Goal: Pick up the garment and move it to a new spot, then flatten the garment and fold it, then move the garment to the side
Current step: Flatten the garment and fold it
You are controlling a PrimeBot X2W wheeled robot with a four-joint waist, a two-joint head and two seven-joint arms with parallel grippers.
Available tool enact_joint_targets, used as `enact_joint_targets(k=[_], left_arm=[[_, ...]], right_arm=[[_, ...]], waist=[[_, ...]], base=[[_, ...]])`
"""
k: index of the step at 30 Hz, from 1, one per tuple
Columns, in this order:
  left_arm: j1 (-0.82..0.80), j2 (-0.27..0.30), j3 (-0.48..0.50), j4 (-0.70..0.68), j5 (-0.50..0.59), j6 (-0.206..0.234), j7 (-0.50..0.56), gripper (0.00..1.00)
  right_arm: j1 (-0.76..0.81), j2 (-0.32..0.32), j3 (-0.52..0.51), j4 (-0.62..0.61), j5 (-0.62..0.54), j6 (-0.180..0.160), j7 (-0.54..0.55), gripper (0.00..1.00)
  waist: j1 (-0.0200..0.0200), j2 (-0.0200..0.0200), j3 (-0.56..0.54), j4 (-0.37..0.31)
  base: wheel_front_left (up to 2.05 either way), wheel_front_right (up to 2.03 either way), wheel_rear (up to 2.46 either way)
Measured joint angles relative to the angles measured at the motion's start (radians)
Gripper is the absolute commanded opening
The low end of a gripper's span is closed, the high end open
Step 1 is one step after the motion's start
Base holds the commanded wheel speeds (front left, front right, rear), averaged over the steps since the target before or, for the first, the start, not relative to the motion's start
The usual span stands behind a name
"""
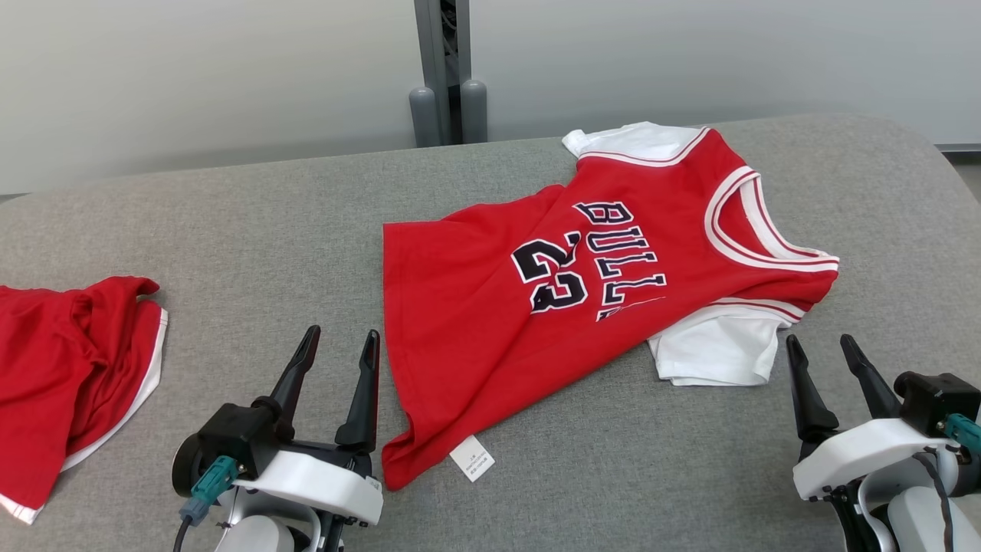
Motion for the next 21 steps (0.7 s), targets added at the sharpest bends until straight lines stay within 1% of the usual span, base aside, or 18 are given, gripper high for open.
enact_joint_targets(k=[6, 11, 21], left_arm=[[0.004, 0.000, -0.004, 0.000, -0.001, 0.000, 0.000, 1.00], [0.002, 0.000, -0.008, 0.002, 0.001, -0.001, 0.000, 1.00], [-0.014, 0.000, -0.006, 0.006, 0.011, -0.004, 0.000, 1.00]], right_arm=[[0.015, 0.023, -0.006, -0.006, -0.025, 0.000, 0.000, 1.00], [0.019, 0.037, -0.014, 0.040, -0.040, 0.000, 0.022, 1.00], [-0.027, 0.068, -0.050, 0.113, -0.066, 0.000, 0.019, 1.00]], waist=[[0.0000, 0.0000, 0.004, 0.011], [0.0000, 0.0000, 0.016, 0.026], [0.0000, -0.0001, 0.053, 0.058]], base=[[0.00, 0.00, 0.00], [0.00, 0.00, 0.00], [0.00, 0.00, 0.00]])
